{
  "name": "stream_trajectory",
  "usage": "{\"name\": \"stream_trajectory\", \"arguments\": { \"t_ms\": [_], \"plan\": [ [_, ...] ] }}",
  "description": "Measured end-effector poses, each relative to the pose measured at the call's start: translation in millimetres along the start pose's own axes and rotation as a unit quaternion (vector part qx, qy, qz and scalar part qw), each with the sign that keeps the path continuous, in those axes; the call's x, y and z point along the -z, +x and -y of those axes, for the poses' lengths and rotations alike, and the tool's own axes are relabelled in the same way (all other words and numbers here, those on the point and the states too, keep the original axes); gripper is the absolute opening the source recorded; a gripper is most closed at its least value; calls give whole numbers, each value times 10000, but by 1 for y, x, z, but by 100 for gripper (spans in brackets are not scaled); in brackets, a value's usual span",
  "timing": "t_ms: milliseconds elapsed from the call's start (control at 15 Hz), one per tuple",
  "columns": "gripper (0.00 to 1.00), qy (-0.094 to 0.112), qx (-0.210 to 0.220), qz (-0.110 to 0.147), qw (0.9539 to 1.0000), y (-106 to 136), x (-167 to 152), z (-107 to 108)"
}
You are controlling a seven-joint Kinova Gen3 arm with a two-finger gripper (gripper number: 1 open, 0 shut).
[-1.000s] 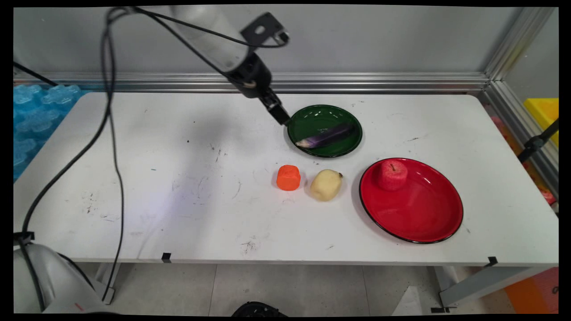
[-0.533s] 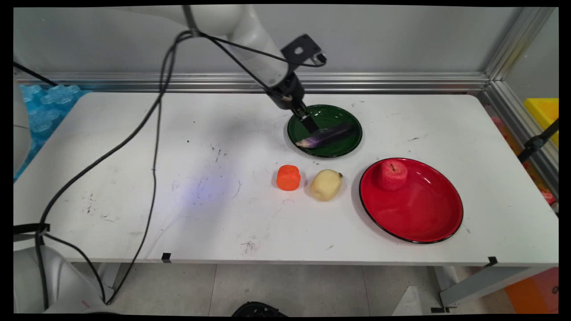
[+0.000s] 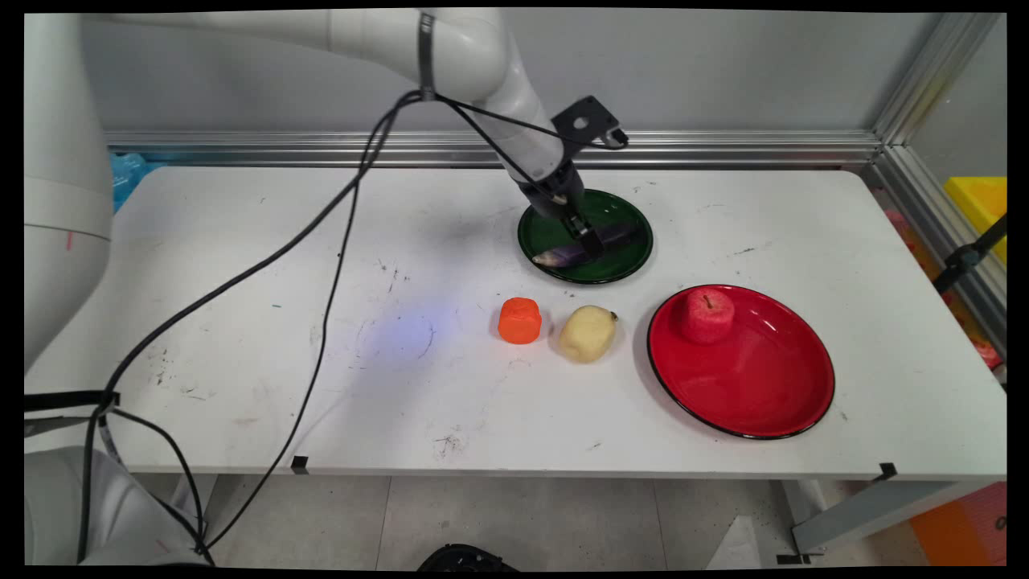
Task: Pick up the eggplant from the green plate, then place the picked object on the table
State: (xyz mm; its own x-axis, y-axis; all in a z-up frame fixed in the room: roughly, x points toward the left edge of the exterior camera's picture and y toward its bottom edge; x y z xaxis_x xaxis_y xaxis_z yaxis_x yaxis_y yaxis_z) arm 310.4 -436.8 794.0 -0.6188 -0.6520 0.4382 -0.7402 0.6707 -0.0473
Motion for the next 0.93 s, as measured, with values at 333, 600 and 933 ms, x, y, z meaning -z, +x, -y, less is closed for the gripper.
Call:
{"name": "stream_trajectory", "arguments": {
  "t_ms": [333, 600, 933],
  "plan": [
    [100, 26, 122, 114, 9999, 13, -27, -2],
    [0, 52, 190, 145, 9997, 20, -38, -2],
    [0, 40, 135, 124, 9998, 26, -39, -3]
  ]
}}
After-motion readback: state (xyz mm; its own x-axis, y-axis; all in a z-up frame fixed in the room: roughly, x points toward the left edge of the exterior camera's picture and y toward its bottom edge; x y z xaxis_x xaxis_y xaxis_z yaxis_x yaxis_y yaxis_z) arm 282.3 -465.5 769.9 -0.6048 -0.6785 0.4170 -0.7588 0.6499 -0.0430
